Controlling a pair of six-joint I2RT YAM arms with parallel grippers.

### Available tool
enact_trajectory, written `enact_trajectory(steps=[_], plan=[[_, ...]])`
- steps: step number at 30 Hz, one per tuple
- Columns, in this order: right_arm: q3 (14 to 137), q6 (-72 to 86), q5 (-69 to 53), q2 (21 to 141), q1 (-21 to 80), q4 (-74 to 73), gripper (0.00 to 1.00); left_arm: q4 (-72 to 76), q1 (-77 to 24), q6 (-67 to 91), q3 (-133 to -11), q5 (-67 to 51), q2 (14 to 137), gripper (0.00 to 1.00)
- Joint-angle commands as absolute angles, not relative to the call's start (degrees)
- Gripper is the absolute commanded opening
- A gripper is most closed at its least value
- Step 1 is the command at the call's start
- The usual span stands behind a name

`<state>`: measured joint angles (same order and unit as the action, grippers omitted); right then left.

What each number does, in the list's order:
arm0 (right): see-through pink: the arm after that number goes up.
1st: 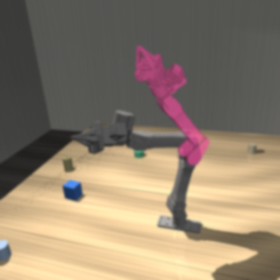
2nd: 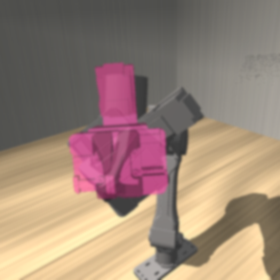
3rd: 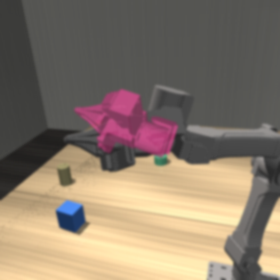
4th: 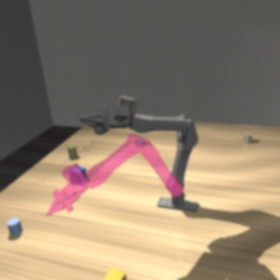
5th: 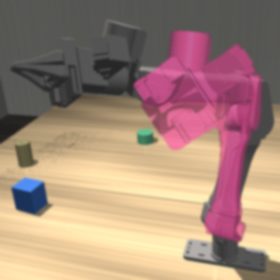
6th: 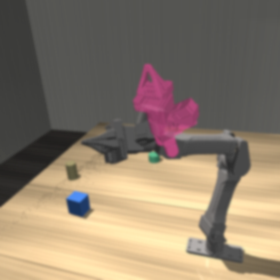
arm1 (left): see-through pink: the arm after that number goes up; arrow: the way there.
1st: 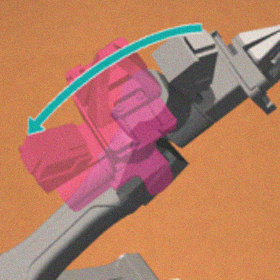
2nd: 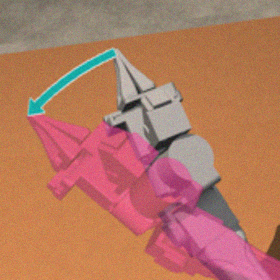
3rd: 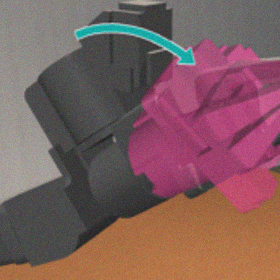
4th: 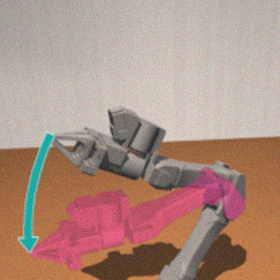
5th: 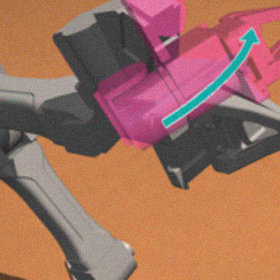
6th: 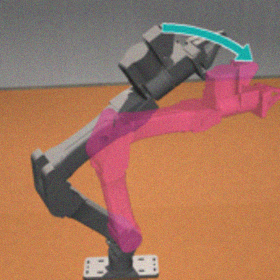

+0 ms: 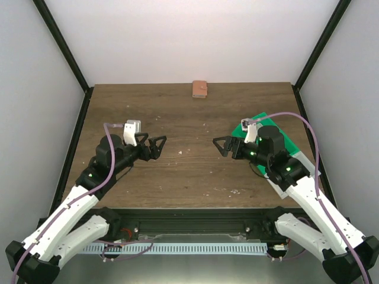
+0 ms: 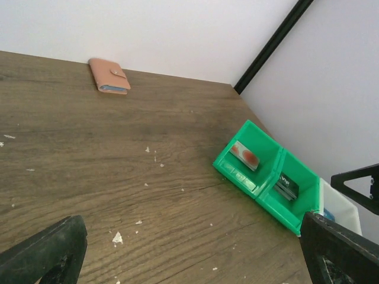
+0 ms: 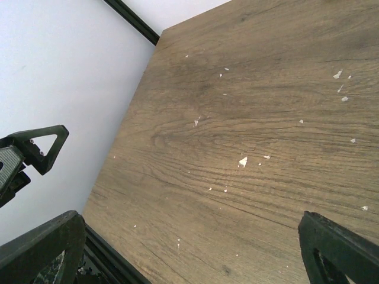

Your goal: Take the credit cards out of the card holder

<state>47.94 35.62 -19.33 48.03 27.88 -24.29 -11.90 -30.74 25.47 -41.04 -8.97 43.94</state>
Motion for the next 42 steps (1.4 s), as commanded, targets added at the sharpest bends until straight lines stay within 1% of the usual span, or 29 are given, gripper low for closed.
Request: enact_trajectory(steps=[1, 6, 11, 16, 20, 22, 25, 28, 33, 37, 39, 42], plan=[[48.48, 35.42, -19.65, 47.53, 27.42, -23.49, 1.00, -11.48, -30.41, 23.69, -41.42, -7.46, 43.96, 1.00], [48.04, 35.94, -18.61, 48.41, 27.42, -22.17, 1.00, -10.17, -30.41, 23.04, -40.09, -7.27, 43.00, 1.00], [48.23, 37.34, -16.80, 51.06, 27.42, -21.04, 1.00, -10.09, -30.41, 22.08, -39.38, -4.70, 42.76, 1.00], [48.40, 39.16, -9.90, 55.23, 27.42, -19.33, 1.00, -7.32, -30.41, 23.10, -39.52, -2.59, 44.05, 1.00], [47.51, 42.18, -8.33, 59.40, 27.42, -16.59, 1.00, -3.11, -30.41, 22.16, -38.86, -3.61, 45.95, 0.97], [46.28, 43.52, -9.05, 60.98, 27.42, -14.68, 1.00, 1.03, -30.38, 23.73, -38.18, -4.65, 48.54, 0.91], [45.26, 43.96, -11.00, 62.99, 27.42, -13.30, 0.99, 6.14, -30.37, 29.85, -38.44, -3.81, 56.04, 0.80], [45.14, 41.81, -13.13, 62.53, 27.42, -13.08, 1.00, 9.48, -30.23, 34.46, -42.04, -3.08, 64.77, 0.75], [43.76, 38.87, -11.90, 56.43, 27.42, -14.88, 1.00, 13.12, -29.10, 38.72, -50.43, -4.53, 79.94, 0.67], [43.42, 38.04, -10.47, 51.57, 27.44, -17.22, 0.99, 15.59, -25.61, 45.00, -58.99, -9.31, 95.14, 0.54], [43.63, 37.82, -10.50, 49.50, 27.47, -18.14, 1.00, 19.65, -24.41, 48.84, -62.58, -12.11, 101.80, 0.52], [43.93, 37.66, -10.78, 47.00, 27.47, -18.84, 1.00, 24.27, -24.00, 53.27, -68.82, -13.61, 111.26, 0.52]])
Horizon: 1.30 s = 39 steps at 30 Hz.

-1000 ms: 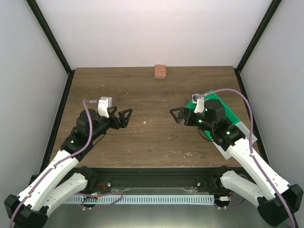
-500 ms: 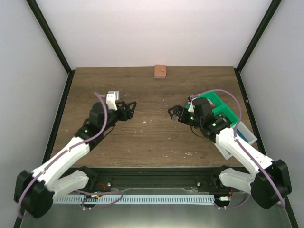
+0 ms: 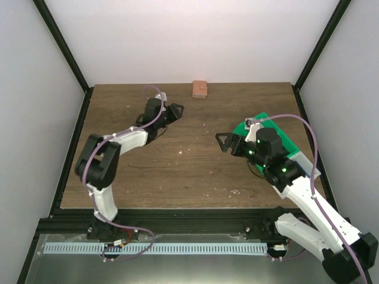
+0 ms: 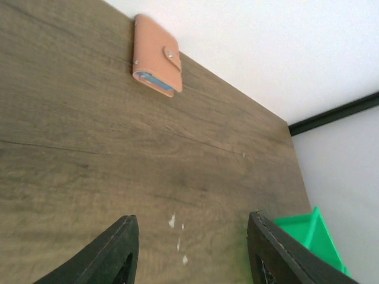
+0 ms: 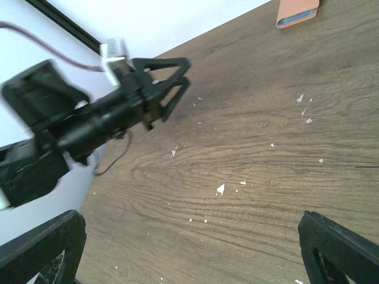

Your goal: Take the credit cards out of the card holder

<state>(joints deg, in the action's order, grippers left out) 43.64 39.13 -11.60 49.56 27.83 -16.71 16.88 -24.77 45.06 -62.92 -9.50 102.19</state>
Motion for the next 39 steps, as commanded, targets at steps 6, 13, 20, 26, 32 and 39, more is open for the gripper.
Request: enact_trajectory(steps=[6, 13, 20, 26, 32, 39], plan=[[45.20, 37.48, -12.81, 44.45, 27.42, -20.64, 1.00, 28.61, -22.98, 62.74, -83.80, -14.42, 128.87, 0.53], [45.75, 38.07, -13.99, 43.96, 27.40, -21.47, 1.00, 26.45, -22.24, 69.31, -100.93, -13.37, 145.83, 0.54], [45.61, 39.35, -14.20, 42.57, 27.47, -21.99, 0.99, 23.27, -21.89, 73.57, -118.19, -13.36, 157.80, 0.55], [47.47, 38.28, -13.55, 43.57, 27.42, -24.33, 1.00, 24.12, -22.12, 81.73, -125.72, -12.37, 164.61, 0.55], [49.07, 37.28, -10.98, 44.55, 27.42, -25.28, 1.00, 29.03, -24.16, 90.00, -126.00, -9.35, 167.19, 0.52], [49.88, 36.91, -10.27, 45.38, 27.42, -25.56, 1.00, 29.75, -25.48, 95.45, -130.09, -5.70, 171.10, 0.49]])
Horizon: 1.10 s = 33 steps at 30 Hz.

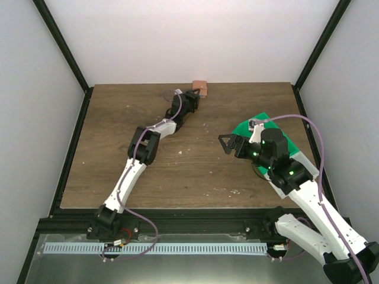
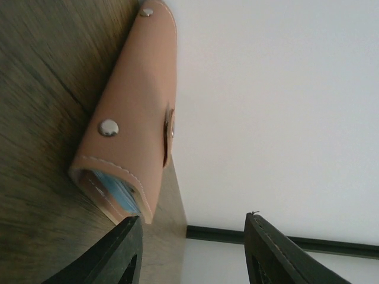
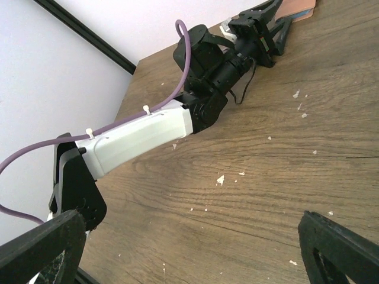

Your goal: Take the credit cards out of the card holder

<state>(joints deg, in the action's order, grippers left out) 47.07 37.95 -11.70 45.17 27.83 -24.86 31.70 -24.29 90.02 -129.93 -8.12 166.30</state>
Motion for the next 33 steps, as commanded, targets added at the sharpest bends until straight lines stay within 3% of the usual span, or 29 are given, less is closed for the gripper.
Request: enact_trajectory(steps=[1, 15, 25, 33], plan=[[49.92, 36.87, -10.23, 45.40, 27.47, -25.46, 1.00, 29.61, -25.42, 95.75, -129.89, -5.45, 171.35, 0.48], [51.20, 36.29, -8.79, 46.38, 27.42, -25.51, 0.99, 27.63, -22.73, 95.28, -129.18, -3.38, 170.62, 0.35], [51.63, 36.48, -8.43, 48.53, 27.42, -24.70, 1.00, 14.36, -24.40, 92.17, -121.91, 2.39, 161.70, 0.36], [52.38, 37.18, -8.12, 48.56, 27.42, -24.73, 1.00, 13.80, -24.82, 95.52, -131.58, 2.71, 168.03, 0.34]])
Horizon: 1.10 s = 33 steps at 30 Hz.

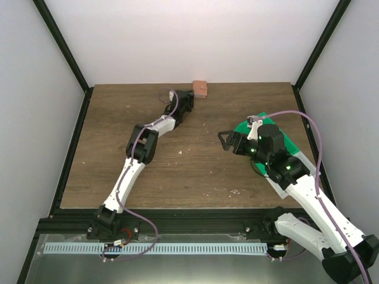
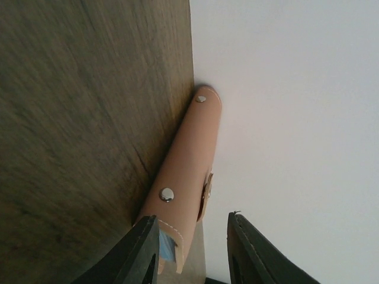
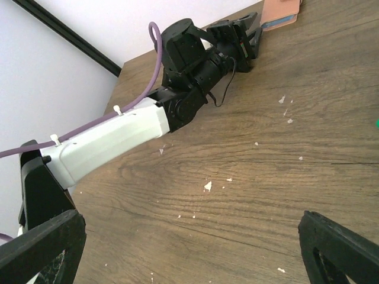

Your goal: Take the credit cards out of the card holder

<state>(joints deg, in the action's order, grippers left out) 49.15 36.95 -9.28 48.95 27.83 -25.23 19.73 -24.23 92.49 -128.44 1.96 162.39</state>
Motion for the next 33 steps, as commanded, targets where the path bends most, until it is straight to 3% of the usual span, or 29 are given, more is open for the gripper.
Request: enact_trajectory(steps=[1, 5, 11, 16, 23, 33], plan=[[52.13, 37.18, -7.72, 48.72, 27.38, -24.17, 1.00, 14.59, -24.87, 95.95, -131.58, 2.07, 168.15, 0.34], [52.98, 37.97, -8.13, 52.69, 27.41, -20.05, 1.00, 24.21, -24.19, 92.12, -118.85, -2.60, 160.82, 0.34], [57.23, 44.20, -8.99, 64.59, 27.11, -5.65, 0.99, 30.49, -19.66, 73.28, -92.82, -8.99, 133.99, 0.44], [60.97, 50.01, -9.95, 78.32, 25.40, 7.88, 0.94, 21.16, -16.96, 59.50, -78.89, -14.27, 113.78, 0.59], [71.99, 61.05, -11.58, 101.59, 21.64, 15.26, 0.82, -0.77, -16.68, 43.21, -65.46, -16.27, 88.24, 0.81], [89.30, 68.08, -7.73, 128.16, 19.45, 21.63, 0.72, -16.30, -16.56, 28.11, -45.75, -17.79, 54.70, 0.89]])
